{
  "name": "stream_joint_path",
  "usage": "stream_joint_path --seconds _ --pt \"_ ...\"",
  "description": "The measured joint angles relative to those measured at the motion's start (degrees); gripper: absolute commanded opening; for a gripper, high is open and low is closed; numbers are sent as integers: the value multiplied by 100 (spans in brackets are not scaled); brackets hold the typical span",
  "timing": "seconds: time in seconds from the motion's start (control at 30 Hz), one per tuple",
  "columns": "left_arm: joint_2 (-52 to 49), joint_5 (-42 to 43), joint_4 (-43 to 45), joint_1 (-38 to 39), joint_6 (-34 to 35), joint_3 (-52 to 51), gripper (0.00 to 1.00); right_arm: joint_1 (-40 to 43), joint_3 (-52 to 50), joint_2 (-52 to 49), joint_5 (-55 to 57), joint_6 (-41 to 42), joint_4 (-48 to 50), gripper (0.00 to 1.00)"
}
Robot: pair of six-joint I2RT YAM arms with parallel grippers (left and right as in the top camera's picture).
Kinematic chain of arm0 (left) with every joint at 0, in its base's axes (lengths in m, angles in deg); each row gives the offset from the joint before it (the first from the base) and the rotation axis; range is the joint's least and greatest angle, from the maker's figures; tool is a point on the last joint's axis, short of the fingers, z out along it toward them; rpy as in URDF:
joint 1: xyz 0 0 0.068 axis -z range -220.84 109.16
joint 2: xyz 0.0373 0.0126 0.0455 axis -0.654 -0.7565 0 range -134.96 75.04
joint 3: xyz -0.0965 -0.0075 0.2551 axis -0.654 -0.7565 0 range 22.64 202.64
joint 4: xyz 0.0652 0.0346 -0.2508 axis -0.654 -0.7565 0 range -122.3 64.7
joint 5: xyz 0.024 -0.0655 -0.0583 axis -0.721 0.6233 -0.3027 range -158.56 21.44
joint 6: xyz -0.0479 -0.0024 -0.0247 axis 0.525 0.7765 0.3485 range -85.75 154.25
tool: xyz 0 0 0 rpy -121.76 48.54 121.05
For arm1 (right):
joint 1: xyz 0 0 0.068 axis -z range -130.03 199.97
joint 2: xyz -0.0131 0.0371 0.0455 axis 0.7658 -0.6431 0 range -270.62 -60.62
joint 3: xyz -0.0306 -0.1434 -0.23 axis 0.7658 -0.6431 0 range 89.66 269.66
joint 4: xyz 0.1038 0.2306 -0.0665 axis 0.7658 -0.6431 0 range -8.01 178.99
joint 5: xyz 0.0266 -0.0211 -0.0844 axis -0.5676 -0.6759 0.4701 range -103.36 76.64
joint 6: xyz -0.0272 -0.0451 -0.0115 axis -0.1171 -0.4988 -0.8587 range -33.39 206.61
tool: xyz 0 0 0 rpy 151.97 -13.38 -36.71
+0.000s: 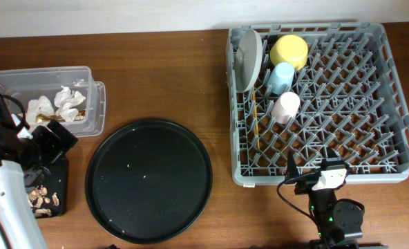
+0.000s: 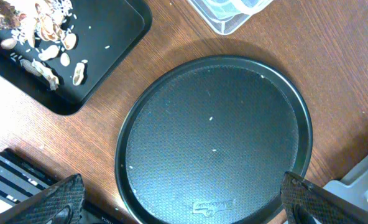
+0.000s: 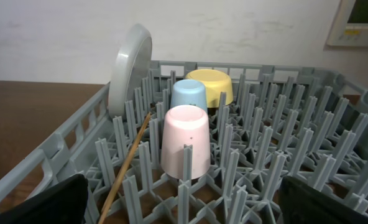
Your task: Sort waste into correct bins and load items into the dishwasher rack
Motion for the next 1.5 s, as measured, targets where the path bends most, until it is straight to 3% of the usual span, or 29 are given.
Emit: stream_joint_path --seconds 0.43,0.73,0.87,0.97,1.03,1.17,1.33,1.4,1.5 --pt "0 0 0 0 0 0 100 0 0 0 2 -66 0 98" --pt "186 -1266 -168 42 -90 -74 100 0 0 0 7 -85 0 98" --pt "1794 -1394 1453 1023 -590 -1325 100 0 2 2 26 -83 0 98" --pt "2970 -1261 3416 2085 -1137 -3381 100 0 7 7 44 -85 -2 98" --pt "3515 -1145 4155 2463 -1252 -4509 100 0 4 4 44 -81 0 98" --pt "4601 -1036 5377 2645 -1316 -6310 100 0 4 4 44 -85 -4 98" --pt "6166 -1023 6371 2645 -1314 -7095 100 0 4 7 44 -85 -2 98" --pt "6798 -1021 7479 2645 -1316 -7726 100 0 4 9 44 -81 -2 98" --pt "7082 -1021 8332 2645 -1316 -8262 100 0 2 9 44 -85 -2 98"
